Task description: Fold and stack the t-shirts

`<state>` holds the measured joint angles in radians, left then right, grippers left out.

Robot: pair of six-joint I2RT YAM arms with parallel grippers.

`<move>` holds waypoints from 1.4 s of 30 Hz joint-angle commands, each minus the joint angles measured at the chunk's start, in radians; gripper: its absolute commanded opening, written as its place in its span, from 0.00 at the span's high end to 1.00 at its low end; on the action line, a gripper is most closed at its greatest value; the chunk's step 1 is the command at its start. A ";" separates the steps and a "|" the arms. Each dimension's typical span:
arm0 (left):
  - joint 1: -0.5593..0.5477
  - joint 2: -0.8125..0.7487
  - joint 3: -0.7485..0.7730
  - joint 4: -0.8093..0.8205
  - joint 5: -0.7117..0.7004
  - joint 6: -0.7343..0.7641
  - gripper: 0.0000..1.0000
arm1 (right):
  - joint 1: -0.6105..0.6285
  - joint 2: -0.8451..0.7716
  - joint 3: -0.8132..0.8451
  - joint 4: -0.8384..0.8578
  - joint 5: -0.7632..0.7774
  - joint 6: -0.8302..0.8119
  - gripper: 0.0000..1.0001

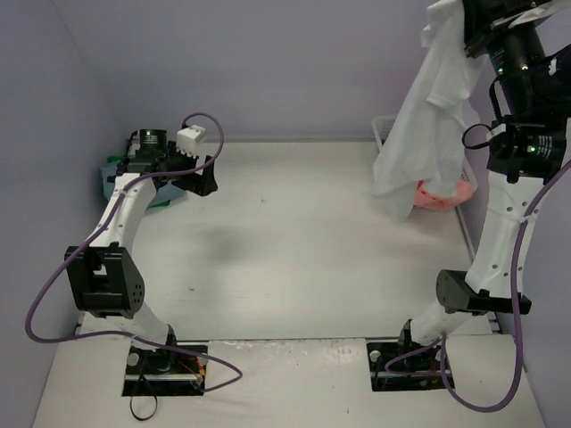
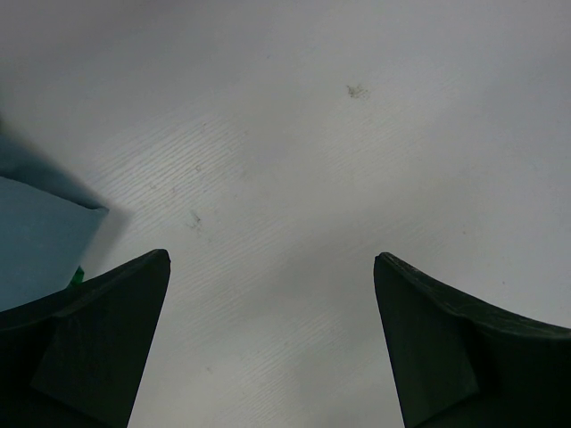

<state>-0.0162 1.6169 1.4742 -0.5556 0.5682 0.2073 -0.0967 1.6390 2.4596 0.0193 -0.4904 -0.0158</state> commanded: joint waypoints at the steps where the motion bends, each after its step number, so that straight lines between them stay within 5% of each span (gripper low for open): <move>1: 0.009 -0.018 0.008 -0.001 0.010 0.023 0.09 | 0.023 -0.045 -0.072 0.025 -0.223 0.115 1.00; 7: 0.009 -0.032 -0.008 -0.010 0.007 0.037 0.09 | 0.107 -0.070 -0.230 -0.105 -0.402 0.079 1.00; 18: 0.007 -0.011 0.008 0.022 0.084 -0.006 0.09 | 0.307 -0.163 -0.460 -0.257 -0.399 -0.081 1.00; 36: -0.074 0.181 0.186 0.216 0.350 -0.273 0.09 | 0.324 -0.291 -0.717 -0.386 -0.502 -0.242 1.00; 42: -0.220 0.267 0.259 0.269 0.545 -0.351 0.09 | 0.315 -0.326 -0.761 -0.386 -0.507 -0.253 1.00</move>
<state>-0.1696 1.8748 1.6592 -0.3931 0.9592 -0.0822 0.2230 1.3739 1.6924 -0.4320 -0.9520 -0.2527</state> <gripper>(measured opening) 0.909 0.009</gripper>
